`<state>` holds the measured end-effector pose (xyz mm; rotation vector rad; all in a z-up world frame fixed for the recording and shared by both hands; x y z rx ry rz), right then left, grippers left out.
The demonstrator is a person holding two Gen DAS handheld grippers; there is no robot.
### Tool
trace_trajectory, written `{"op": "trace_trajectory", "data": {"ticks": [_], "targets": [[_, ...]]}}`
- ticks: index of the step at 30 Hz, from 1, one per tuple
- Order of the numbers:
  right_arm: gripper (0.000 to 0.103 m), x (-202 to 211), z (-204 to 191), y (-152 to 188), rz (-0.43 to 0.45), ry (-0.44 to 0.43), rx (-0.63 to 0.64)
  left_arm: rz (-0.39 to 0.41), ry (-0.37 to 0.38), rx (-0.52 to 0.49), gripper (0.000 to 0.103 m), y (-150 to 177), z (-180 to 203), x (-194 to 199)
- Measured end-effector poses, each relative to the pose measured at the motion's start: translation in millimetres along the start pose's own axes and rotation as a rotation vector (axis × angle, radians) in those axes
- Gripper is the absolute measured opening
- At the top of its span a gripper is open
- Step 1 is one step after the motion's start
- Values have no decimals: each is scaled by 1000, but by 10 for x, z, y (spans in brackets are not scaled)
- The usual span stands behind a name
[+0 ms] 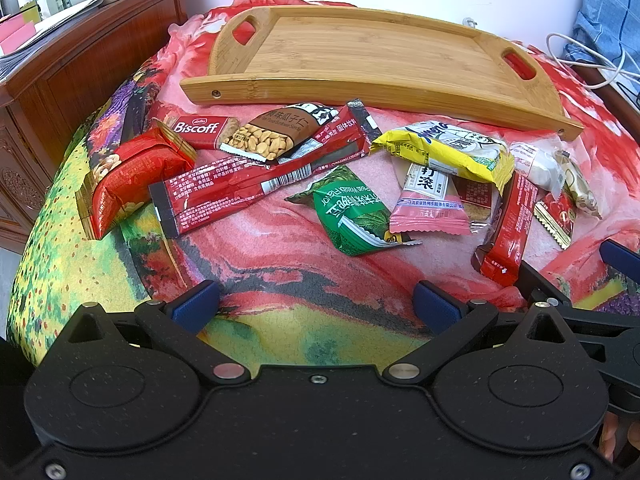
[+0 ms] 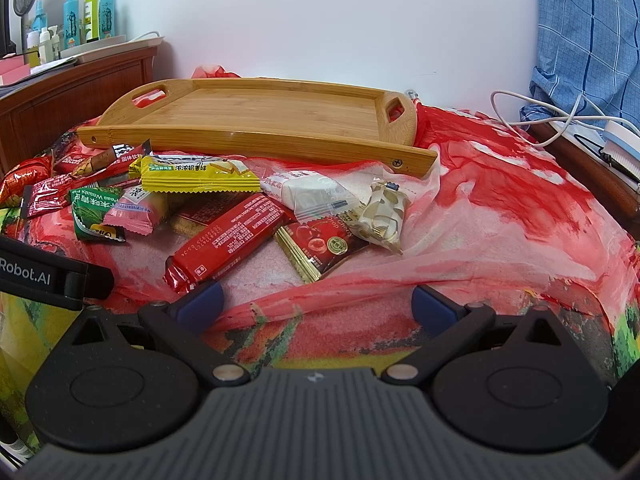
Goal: Organize snacks
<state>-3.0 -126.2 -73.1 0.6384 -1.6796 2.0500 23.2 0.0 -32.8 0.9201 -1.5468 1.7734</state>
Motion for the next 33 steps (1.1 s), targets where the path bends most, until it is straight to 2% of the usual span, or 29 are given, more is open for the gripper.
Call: {"op": "trace_trajectory", "data": {"ticks": [33], "targets": [[103, -8, 19, -6, -5, -9, -1, 19, 11, -3, 103, 29, -19, 12]]}}
Point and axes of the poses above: each gripper's, at about its wrist camera, not at the fingertips, and x roughly against the way its jaws point, z to its right, y to its underside, the point moved 4 cm from there along -x, roughly the way its jaws point, and after that the axes turned 7 degrees about x, right-handed, at the moved point
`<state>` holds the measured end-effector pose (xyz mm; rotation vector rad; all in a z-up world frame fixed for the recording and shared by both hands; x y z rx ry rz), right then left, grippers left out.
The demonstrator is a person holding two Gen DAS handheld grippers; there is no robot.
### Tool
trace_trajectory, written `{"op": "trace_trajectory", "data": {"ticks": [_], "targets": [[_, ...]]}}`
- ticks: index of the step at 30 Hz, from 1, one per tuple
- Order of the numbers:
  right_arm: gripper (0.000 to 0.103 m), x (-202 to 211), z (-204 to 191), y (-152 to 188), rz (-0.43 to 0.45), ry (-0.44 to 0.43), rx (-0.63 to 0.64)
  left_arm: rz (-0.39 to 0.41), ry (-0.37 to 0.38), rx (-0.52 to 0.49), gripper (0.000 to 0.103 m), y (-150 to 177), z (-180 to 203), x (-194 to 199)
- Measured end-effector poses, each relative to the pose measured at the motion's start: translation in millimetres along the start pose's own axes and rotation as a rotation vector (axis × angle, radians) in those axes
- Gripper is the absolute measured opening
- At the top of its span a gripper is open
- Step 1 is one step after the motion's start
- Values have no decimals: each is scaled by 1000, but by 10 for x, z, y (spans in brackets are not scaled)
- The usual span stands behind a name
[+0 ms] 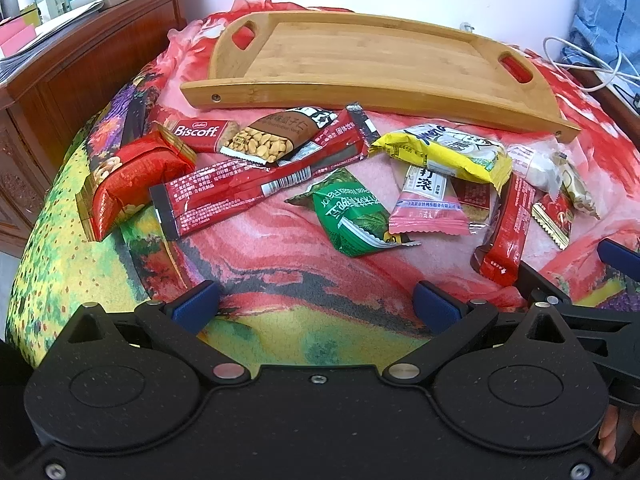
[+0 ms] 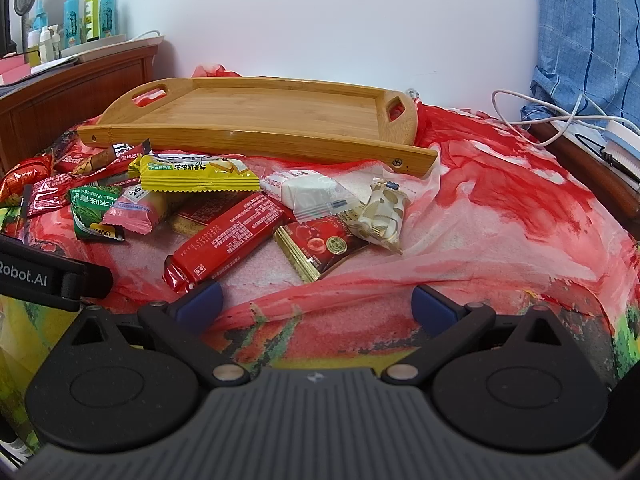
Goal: Organize snacks
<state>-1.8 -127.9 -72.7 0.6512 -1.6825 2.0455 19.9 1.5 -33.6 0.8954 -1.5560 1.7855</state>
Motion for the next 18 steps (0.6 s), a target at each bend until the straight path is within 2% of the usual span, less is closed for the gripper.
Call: {"op": "trace_trajectory", "data": {"ticks": [11, 18], "targets": [[103, -1, -1, -13, -4, -8, 0, 25, 11, -24, 103, 15, 5, -2], [103, 57, -16, -34, 10, -12, 14, -2, 19, -15, 103, -40, -6, 16]]}}
Point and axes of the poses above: each gripper's, at about its wrist camera, not at the fingertips, and x roughly against the way its jaws point, z to its right, y to its underside, the point moved 4 cm from there along -x, roughly the way its jaws point, and after that the axes turned 7 degrees about x, right-handed, at the moved point
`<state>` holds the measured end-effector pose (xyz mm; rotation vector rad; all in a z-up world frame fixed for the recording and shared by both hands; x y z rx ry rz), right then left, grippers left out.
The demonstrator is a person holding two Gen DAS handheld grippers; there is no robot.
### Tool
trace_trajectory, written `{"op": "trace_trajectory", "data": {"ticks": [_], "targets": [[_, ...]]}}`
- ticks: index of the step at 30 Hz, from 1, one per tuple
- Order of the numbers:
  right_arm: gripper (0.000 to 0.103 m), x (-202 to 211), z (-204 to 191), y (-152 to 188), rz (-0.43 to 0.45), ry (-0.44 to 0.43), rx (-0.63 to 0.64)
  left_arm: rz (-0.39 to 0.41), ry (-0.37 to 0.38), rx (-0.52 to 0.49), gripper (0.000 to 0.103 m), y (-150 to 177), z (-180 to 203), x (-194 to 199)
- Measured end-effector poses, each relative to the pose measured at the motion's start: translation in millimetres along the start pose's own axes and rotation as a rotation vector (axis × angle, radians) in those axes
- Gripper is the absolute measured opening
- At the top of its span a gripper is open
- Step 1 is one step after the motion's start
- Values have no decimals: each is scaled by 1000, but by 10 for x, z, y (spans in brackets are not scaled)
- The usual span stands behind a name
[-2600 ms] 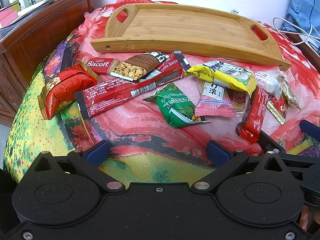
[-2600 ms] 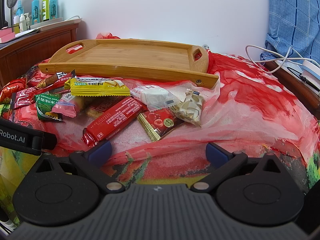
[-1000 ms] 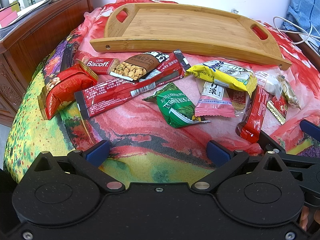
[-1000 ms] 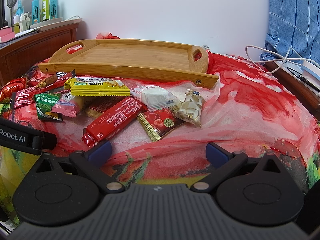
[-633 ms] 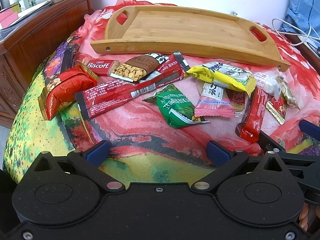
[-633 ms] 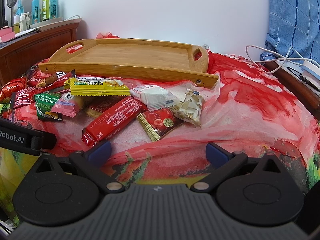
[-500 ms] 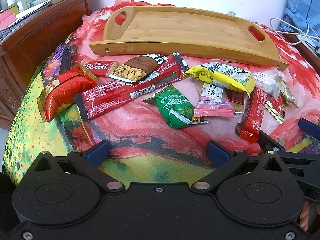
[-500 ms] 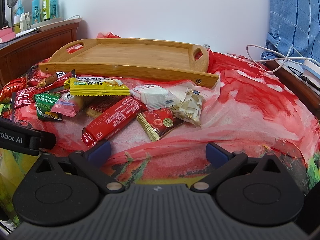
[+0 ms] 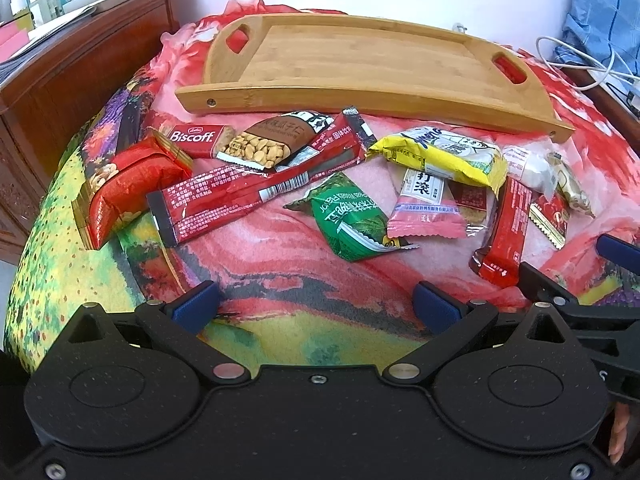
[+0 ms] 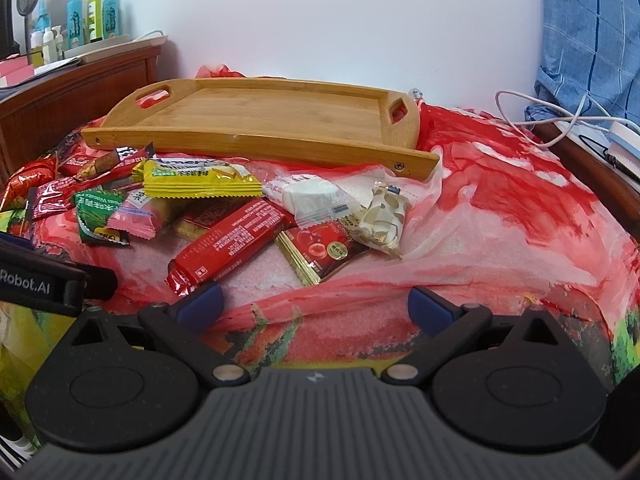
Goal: Organize snacks
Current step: 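Grasp the yellow Americ pack with the left tool while the right tool grasps the white bar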
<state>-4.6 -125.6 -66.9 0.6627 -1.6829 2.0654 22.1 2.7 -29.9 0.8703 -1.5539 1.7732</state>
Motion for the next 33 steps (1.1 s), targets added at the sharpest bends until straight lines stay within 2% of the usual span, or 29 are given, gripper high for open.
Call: {"op": "trace_trajectory", "data": {"ticks": [4, 7, 10, 12, 15, 18, 19, 20, 22, 25, 33], "targets": [[103, 126, 12, -41, 55, 13, 22, 23, 30, 11, 103, -42, -36, 63], [103, 226, 87, -137, 114, 9, 8, 60, 48, 31, 98, -91, -62, 147], [103, 297, 190, -251, 160, -13, -31, 123, 76, 57, 86, -169, -84, 270], [100, 303, 243, -322, 175, -22, -38, 163, 90, 67, 70, -232, -80, 342], [85, 216, 319, -407, 156, -16, -33, 210, 123, 48, 62, -340, -16, 413], [64, 85, 436, -428, 108, -45, -100, 233, 170, 27, 63, -411, 102, 435], [50, 45, 466, -412, 91, -48, -125, 240, 189, 25, 65, -425, 144, 440], [43, 10, 490, -390, 75, -43, -147, 246, 212, 25, 70, -444, 182, 434], [35, -49, 521, -336, 45, -35, -176, 254, 242, 21, 71, -469, 275, 402], [34, -94, 532, -293, 23, -33, -193, 246, 269, -9, 71, -487, 413, 331], [35, -195, 590, -285, -4, -36, -242, 204, 250, -65, 71, -469, 606, 50]]}}
Point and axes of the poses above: each gripper's, at about its wrist camera, not at the fingertips, and x roughly against the way its jaws point, z to its right, y to its underside, the point moved 4 cm from there along -x, roughly the way its jaws point, and after that the axes turned 7 degrees about x, right-handed, at the moved point
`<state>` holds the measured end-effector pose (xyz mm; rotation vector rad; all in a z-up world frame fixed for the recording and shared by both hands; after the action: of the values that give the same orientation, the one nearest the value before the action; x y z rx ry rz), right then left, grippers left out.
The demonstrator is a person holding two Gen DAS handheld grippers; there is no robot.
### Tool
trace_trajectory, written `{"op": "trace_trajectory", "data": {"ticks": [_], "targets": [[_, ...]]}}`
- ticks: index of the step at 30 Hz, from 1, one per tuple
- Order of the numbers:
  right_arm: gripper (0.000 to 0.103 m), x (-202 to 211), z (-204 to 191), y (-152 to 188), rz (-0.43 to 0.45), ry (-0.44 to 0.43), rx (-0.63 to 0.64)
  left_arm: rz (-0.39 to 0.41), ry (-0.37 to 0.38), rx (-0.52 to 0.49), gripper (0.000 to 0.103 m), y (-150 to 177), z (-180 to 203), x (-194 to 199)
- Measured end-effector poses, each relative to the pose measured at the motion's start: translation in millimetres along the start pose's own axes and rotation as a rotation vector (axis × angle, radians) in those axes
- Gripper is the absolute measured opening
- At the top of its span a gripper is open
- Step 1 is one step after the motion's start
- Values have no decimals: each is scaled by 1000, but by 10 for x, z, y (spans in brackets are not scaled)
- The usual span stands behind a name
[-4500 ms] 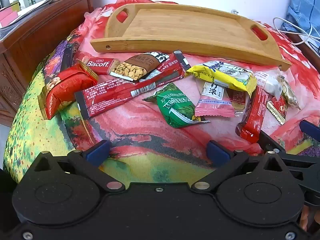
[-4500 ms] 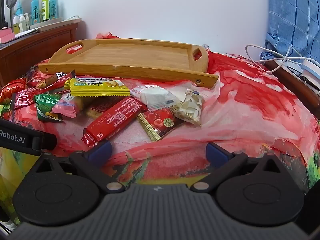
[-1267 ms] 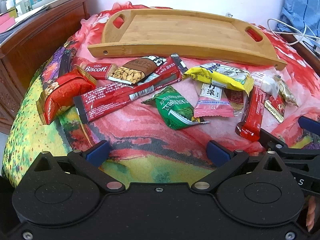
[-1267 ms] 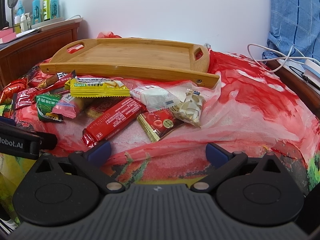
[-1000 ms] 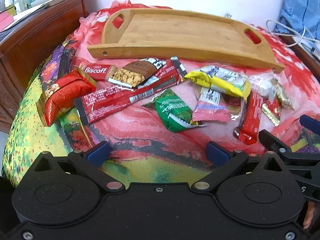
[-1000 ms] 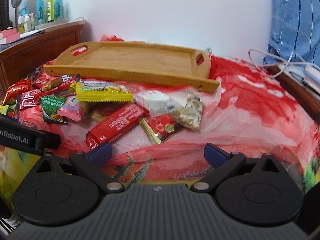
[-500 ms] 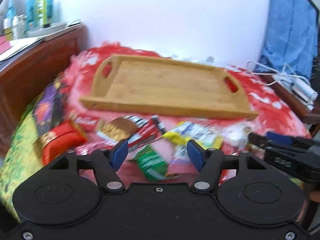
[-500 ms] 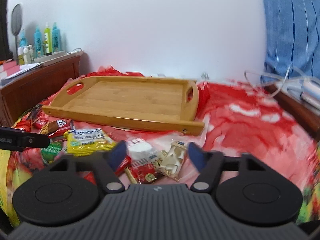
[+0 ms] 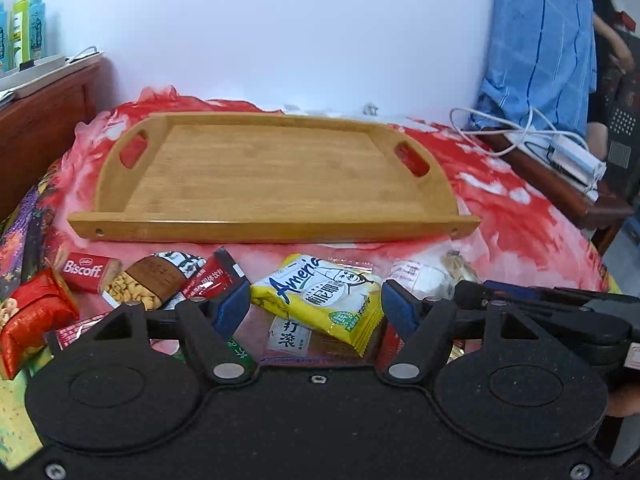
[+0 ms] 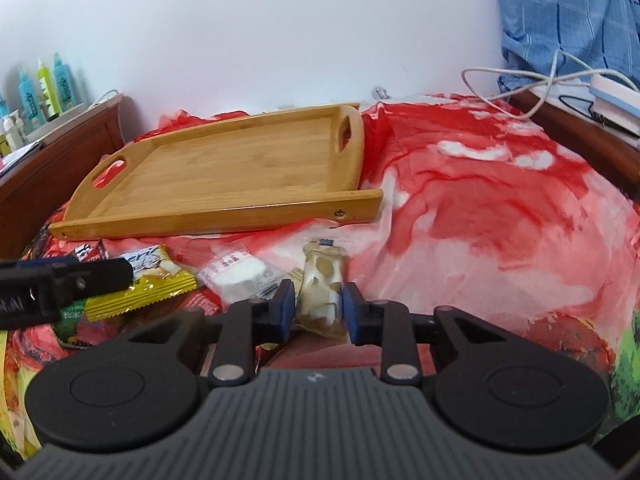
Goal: Organize snacks
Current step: 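Grasp the yellow Americ pack with the left tool while the right tool grasps the white bar, then carry both snacks over the bamboo tray and open both tools to drop them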
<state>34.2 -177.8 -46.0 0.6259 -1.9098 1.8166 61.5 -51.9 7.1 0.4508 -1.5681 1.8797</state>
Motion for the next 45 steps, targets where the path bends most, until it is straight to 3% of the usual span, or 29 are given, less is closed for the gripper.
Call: {"op": "trace_trajectory", "data": {"ticks": [13, 18, 21, 45], "targets": [[36, -70, -10, -18, -5, 6, -2, -19, 4, 23, 75, 58, -3, -226], [34, -69, -46, -16, 3, 19, 27, -4, -23, 12, 50, 53, 14, -220], [29, -51, -45, -17, 10, 18, 19, 14, -34, 9, 42, 44, 9, -173], [26, 234, -117, -144, 128, -58, 27, 164, 9, -43, 32, -256, 131, 364]]}}
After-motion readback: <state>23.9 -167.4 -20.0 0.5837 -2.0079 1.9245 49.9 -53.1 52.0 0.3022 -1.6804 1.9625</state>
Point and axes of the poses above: each gripper's, at about its wrist camera, not at the fingertips, and x roughly against the way its jaws point, z to its right, y to its underside, the point moved 4 cm from there along -x, roughly the way its jaws point, and after that the axes turned 7 degrees about x, right-handed, at the moved point
